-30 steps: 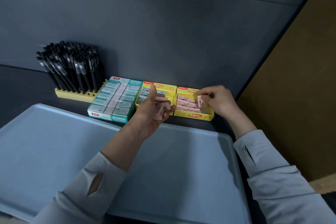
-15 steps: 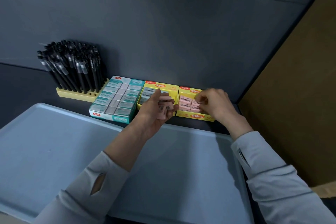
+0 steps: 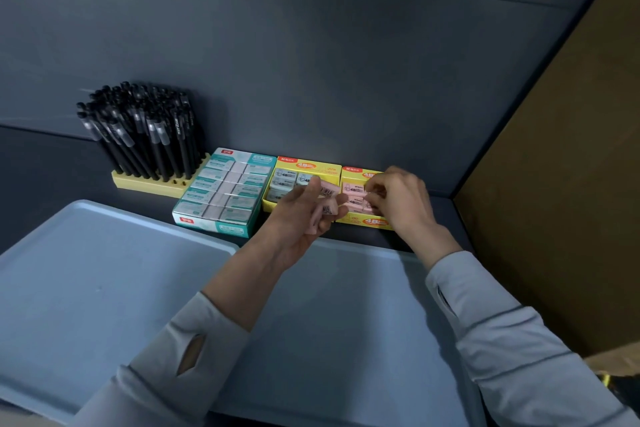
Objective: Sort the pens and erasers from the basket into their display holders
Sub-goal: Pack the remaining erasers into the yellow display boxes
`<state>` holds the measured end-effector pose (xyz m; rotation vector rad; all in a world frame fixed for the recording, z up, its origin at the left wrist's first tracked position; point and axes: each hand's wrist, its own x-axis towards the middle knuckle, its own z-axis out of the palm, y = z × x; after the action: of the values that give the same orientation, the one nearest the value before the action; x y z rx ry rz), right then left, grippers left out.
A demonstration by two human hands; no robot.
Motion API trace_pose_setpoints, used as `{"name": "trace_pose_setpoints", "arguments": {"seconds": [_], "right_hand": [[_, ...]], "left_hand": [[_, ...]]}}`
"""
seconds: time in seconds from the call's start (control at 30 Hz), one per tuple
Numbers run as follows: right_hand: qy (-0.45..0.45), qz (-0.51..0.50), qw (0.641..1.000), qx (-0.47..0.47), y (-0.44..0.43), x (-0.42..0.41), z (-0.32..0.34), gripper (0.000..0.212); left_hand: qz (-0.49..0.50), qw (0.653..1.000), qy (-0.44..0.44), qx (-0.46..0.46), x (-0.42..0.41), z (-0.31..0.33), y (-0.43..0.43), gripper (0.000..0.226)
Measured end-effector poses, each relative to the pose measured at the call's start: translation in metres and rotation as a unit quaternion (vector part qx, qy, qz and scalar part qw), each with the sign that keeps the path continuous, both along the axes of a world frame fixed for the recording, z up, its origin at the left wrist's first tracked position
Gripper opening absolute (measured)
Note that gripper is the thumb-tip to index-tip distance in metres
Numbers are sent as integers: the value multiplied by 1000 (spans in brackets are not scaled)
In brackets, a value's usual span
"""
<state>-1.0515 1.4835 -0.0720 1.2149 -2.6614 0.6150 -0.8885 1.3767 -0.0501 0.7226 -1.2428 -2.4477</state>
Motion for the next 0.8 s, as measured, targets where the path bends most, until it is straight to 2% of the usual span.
{"name": "trace_pose_setpoints", "arguments": {"seconds": [0.1, 0.13, 0.17, 0.2, 0.23, 0.27, 0.37, 0.5, 0.53, 0.63, 0.8], "right_hand": [[-27, -3, 997, -67, 0, 7, 10, 6], [-79, 5, 990, -116, -1, 13, 18, 10], [-169, 24, 972, -164, -1, 21, 27, 15], [-275, 56, 939, -199, -2, 29, 36, 18], [-360, 91, 905, -210, -3, 36, 42, 17], [-400, 121, 886, -200, -4, 41, 44, 13], [-446, 122, 859, -220, -3, 41, 46, 4], [-527, 74, 789, -306, 8, 33, 48, 4], [-533, 73, 782, -316, 11, 31, 48, 7], [-513, 63, 795, -317, 16, 27, 49, 18], [-524, 42, 786, -326, 18, 29, 47, 29]], "left_hand": [[-5, 1000, -3, 7, -1, 3, 3, 29], [-7, 1000, -5, 2, -1, 4, 4, 31], [-10, 1000, -7, -4, -2, 6, 5, 32], [-11, 1000, -9, -12, -2, 7, 6, 34], [-16, 1000, -12, -23, -2, 8, 8, 35], [-21, 999, -18, -36, -2, 9, 10, 36], [-19, 999, -30, -32, -3, 12, 12, 37], [14, 997, -11, 78, -2, 9, 4, 21], [22, 995, 0, 97, -1, 7, 1, 26], [24, 994, 28, 106, 3, 4, -3, 38], [20, 994, 44, 93, 7, 7, -1, 33]]}}
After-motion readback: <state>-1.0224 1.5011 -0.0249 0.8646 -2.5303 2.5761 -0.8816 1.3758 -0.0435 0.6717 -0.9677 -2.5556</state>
